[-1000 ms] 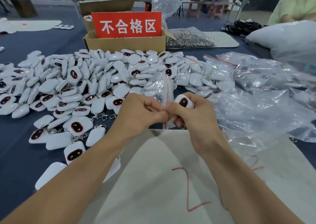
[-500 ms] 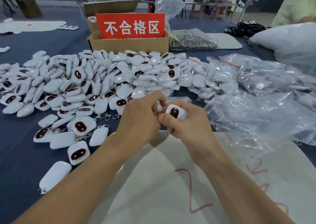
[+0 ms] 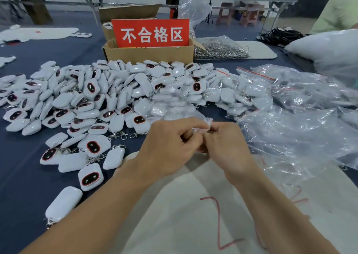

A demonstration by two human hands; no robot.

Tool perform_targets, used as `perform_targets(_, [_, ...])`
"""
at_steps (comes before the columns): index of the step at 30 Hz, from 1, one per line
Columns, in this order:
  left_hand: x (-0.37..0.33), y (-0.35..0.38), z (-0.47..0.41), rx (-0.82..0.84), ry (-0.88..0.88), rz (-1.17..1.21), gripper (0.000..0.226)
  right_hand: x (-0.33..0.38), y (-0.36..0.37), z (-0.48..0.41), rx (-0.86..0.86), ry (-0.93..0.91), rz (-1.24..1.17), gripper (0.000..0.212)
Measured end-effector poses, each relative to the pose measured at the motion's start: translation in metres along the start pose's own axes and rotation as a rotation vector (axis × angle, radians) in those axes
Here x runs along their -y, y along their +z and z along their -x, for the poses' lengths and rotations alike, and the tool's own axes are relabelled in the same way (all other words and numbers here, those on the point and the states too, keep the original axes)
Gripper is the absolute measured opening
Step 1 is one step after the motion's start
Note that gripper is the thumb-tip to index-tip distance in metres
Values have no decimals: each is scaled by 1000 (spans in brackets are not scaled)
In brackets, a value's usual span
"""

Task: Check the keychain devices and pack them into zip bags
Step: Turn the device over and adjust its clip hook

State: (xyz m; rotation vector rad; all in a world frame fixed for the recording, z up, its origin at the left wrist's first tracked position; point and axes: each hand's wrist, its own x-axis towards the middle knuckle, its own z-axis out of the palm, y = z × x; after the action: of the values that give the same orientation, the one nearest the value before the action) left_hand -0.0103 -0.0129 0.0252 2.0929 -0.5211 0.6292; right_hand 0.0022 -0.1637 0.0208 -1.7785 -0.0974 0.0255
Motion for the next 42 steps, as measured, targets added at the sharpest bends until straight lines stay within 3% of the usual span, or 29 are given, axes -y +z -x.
perform_targets(3, [1,-2,-4,-102,-81,-58,24,6,-1,-2,221,-13,-196,32])
perform_targets(4, [5,-5,-7,-169,-131,-103,24,8,-2,-4,223,-6,-267,38])
perform_targets(7, [17,-25,-19,-409,-255,-125,28,7,-11,-14,-206,19,-298,42])
perform_targets(9, [23,-40,-29,-593,-385,-9,33,3,-11,-17,-343,-36,-34,41])
perform_targets(11, [29,-57,-39,-757,-477,108,34,3,-1,-13,-168,-127,289,47])
perform_targets(14, [33,-74,-46,-890,-411,87,29,-6,17,-10,137,-198,659,58])
perform_targets(16, [29,-67,-40,-818,-258,-37,28,-9,20,-10,169,-216,775,46])
perform_targets(19, [22,-34,-22,-302,-225,-299,29,-8,12,-9,61,-170,644,20])
perform_targets(21, [21,-15,-16,21,-298,-531,33,-8,7,-6,-26,-158,603,27])
perform_targets(22, [20,-12,-16,74,-332,-549,36,-7,4,-4,-64,-161,552,33])
perform_targets(26, [18,-17,-16,32,-335,-284,40,3,-6,5,-92,-92,184,57])
perform_targets(30, [12,-11,-13,159,-316,-56,30,11,-11,6,19,-58,38,54])
perform_targets(33, [12,-6,-14,225,-433,156,12,13,-12,6,31,-9,-6,49])
perform_targets(38, [11,-3,-16,185,-649,531,12,15,-8,3,0,165,-570,27])
perform_targets(42, [11,2,-13,250,-691,552,18,16,-6,2,-24,178,-488,28])
